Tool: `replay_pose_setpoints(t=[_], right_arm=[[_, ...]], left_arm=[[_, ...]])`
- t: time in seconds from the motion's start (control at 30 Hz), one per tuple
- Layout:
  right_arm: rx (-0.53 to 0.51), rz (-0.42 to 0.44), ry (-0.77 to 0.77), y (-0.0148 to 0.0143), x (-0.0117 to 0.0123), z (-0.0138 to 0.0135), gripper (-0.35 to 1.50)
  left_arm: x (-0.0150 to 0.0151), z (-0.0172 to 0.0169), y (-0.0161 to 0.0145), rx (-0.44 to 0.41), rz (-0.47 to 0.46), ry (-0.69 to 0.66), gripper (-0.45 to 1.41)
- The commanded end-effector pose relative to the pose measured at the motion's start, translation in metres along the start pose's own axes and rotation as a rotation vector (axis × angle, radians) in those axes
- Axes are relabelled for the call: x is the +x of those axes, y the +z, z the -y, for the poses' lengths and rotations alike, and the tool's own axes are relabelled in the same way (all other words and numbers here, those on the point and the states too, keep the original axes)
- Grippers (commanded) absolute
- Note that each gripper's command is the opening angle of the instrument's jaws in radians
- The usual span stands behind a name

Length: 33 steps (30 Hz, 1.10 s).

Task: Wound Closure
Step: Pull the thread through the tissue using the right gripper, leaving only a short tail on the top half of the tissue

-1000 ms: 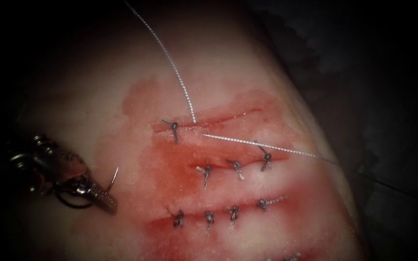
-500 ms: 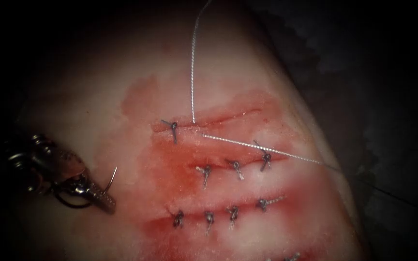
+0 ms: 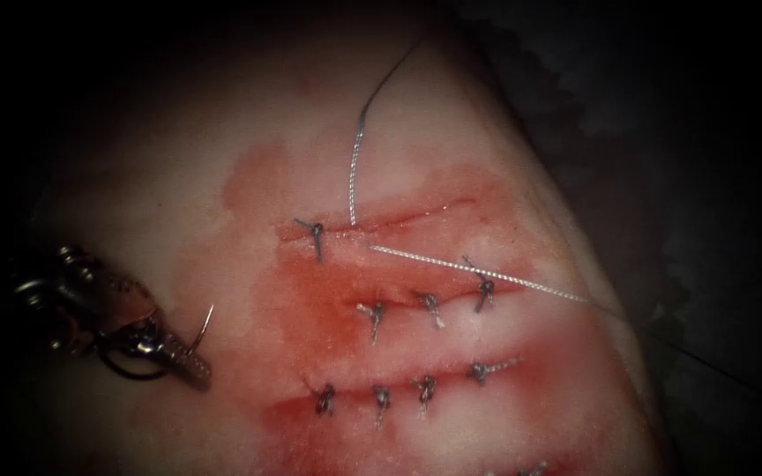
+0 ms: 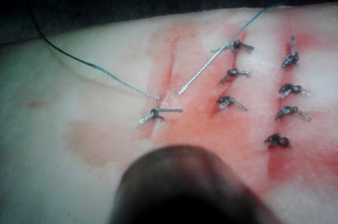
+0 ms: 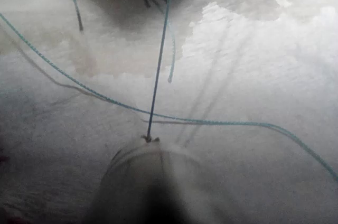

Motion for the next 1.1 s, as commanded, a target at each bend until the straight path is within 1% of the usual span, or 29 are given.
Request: replay_pose_setpoints(t=[0.03,0.3,0.4,0.43,0.5,0.53,0.57,0.6,0.63,0.67,0.7,0.73,0.8,0.83,0.87,0.97,1.03,1.1], right_arm=[[-0.004,-0.004,0.004,0.0009,0.0011,0.0004,-0.35],[0.005,-0.003,0.037,0.0022,0.0034,0.0032,-0.35],[0.009,-0.009,0.045,0.0024,0.0045,0.0046,-0.35],[0.020,-0.012,0.064,0.0025,0.0053,0.0056,-0.35],[0.027,-0.015,0.064,0.0024,0.0057,0.0063,-0.35],[0.053,-0.005,0.069,0.0022,0.0058,0.0066,-0.35],[0.067,0.026,0.080,0.0020,0.0055,0.0066,-0.35],[0.080,0.068,0.072,0.0015,0.0050,0.0064,-0.08],[0.083,0.109,-0.001,0.0001,0.0039,0.0057,0.51],[0.086,0.144,-0.035,-0.0011,0.0028,0.0049,0.72],[0.092,0.186,-0.053,-0.0023,0.0018,0.0041,0.74],[0.112,0.260,-0.099,-0.0054,-0.0010,0.0019,0.76],[0.136,0.312,-0.130,-0.0083,-0.0040,-0.0002,0.77],[0.155,0.342,-0.159,-0.0099,-0.0060,-0.0015,0.77],[0.188,0.385,-0.194,-0.0119,-0.0091,-0.0033,0.83],[0.239,0.453,-0.221,-0.0149,-0.0142,-0.0065,0.88],[0.248,0.488,-0.227,-0.0168,-0.0174,-0.0088,0.83],[0.226,0.499,-0.242,-0.0181,-0.0197,-0.0108,0.77]], left_arm=[[-0.0008,-0.0004,0.0003,-0.001,0.003,0.002,-0.01],[-0.0008,-0.0004,0.0003,-0.001,0.003,0.002,-0.01],[-0.0008,-0.0004,0.0003,-0.001,0.003,0.002,-0.01],[-0.0008,-0.0004,0.0003,-0.001,0.003,0.002,-0.01],[-0.0008,-0.0004,0.0003,-0.001,0.003,0.002,-0.01],[-0.0008,-0.0004,0.0003,-0.001,0.003,0.002,-0.01],[-0.0008,-0.0004,0.0003,-0.001,0.003,0.002,-0.01],[-0.0008,-0.0004,0.0003,-0.001,0.003,0.002,-0.01],[-0.0008,-0.0004,0.0003,-0.001,0.003,0.002,-0.01],[-0.0008,-0.0004,0.0003,-0.001,0.003,0.002,-0.01],[-0.0008,-0.0004,0.0003,-0.001,0.003,0.002,-0.01],[-0.0008,-0.0005,0.0004,-0.001,0.003,0.002,-0.01],[-0.0008,-0.0005,0.0004,-0.002,0.003,0.002,-0.01],[-0.0008,-0.0005,0.0004,-0.002,0.003,0.002,-0.01],[-0.0008,-0.0005,0.0004,-0.002,0.003,0.002,-0.01],[-0.0008,-0.0004,0.0004,-0.001,0.003,0.002,-0.01],[-0.0008,-0.0003,0.0003,-0.001,0.003,0.001,-0.01],[-0.0008,-0.0003,0.0003,-0.001,0.003,0.001,-0.01]])
